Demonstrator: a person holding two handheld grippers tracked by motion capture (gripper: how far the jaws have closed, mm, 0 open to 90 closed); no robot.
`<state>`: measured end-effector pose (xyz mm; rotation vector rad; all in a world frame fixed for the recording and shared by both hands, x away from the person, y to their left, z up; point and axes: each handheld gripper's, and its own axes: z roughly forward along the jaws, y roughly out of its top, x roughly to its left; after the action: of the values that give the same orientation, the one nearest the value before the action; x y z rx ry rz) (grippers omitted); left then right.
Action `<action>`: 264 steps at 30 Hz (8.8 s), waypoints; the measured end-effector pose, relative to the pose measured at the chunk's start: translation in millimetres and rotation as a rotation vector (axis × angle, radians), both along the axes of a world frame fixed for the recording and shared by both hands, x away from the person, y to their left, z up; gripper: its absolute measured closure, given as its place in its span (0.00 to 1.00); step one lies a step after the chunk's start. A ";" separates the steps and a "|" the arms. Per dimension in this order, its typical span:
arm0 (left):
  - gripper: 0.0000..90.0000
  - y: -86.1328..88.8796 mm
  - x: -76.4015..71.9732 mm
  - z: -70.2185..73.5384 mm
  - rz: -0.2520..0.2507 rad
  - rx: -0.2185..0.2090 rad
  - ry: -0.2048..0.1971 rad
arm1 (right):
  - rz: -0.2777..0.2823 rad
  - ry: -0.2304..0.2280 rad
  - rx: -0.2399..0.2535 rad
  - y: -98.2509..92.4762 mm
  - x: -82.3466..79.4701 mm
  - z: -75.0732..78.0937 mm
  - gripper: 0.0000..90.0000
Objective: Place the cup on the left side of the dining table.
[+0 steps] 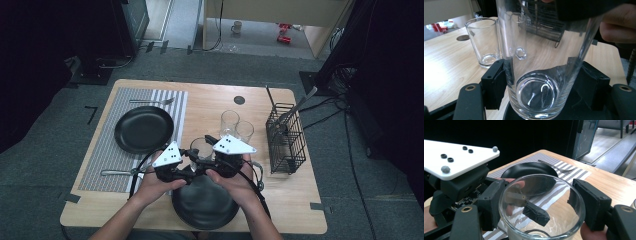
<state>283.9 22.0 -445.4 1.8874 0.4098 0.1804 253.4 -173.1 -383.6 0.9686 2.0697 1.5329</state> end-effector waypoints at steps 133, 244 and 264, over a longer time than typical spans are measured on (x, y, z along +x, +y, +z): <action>0.34 75.4 36.6 -50.7 0.431 0.258 0.018 | -0.245 0.170 0.027 -118.0 -50.4 -77.7 0.14; 0.10 259.9 -51.8 -70.1 0.803 0.318 0.216 | -0.566 0.363 -0.239 -235.2 -90.4 -143.2 0.01; 0.10 257.6 -50.8 -73.0 0.821 0.341 0.240 | -0.557 0.335 -0.236 -235.5 -91.1 -147.7 0.00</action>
<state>233.1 279.6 -518.4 1.9723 1.3822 0.5991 162.3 -408.6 -531.3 1.6168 1.8916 0.8689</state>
